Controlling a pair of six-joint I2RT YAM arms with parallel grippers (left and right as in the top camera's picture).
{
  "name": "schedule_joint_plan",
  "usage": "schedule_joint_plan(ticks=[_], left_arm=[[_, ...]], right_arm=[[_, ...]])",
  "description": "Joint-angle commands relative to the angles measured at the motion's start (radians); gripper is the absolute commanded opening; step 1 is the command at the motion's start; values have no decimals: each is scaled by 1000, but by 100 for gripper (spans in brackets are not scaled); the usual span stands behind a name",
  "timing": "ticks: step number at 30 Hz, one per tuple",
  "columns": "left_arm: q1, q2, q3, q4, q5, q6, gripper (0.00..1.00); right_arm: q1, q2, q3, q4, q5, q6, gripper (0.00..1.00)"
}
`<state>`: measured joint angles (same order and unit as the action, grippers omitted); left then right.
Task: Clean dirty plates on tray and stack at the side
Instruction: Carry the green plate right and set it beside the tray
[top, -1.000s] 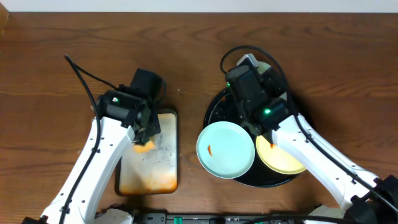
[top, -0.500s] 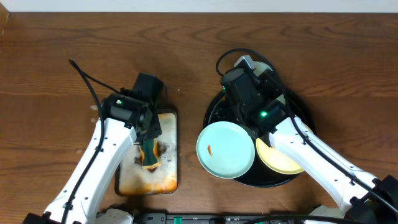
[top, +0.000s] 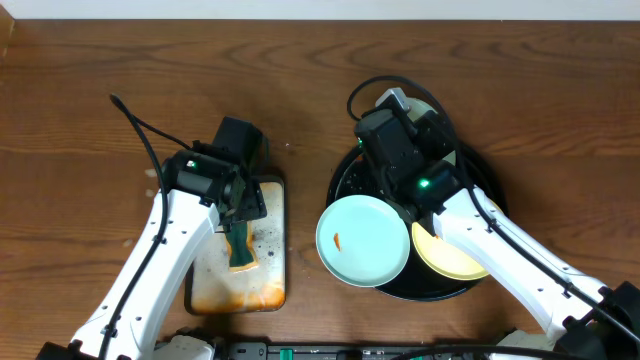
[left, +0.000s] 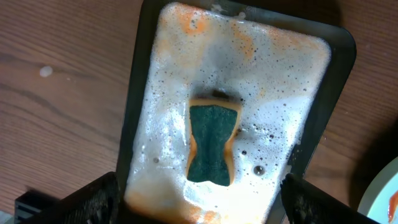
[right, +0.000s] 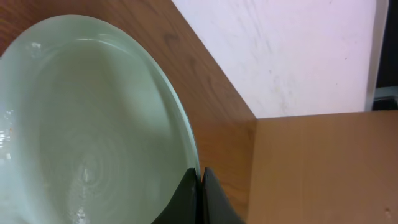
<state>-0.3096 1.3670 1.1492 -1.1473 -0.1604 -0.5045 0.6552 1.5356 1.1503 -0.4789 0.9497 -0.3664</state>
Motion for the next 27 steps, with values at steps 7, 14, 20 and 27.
schedule_joint_plan(ticks=[7, 14, 20, 27], left_arm=[[3, -2, -10, -2, -8, -6, 88], [3, -2, -10, -2, -8, -6, 88], [3, -2, -10, -2, -8, -6, 88], [3, -2, -10, -2, -8, -6, 88]], right_arm=[[-5, -33, 20, -19, -31, 67, 1], [3, -39, 20, -33, -21, 69, 1], [11, -45, 20, -26, 0, 85, 1], [10, -48, 20, 8, -9, 82, 1]])
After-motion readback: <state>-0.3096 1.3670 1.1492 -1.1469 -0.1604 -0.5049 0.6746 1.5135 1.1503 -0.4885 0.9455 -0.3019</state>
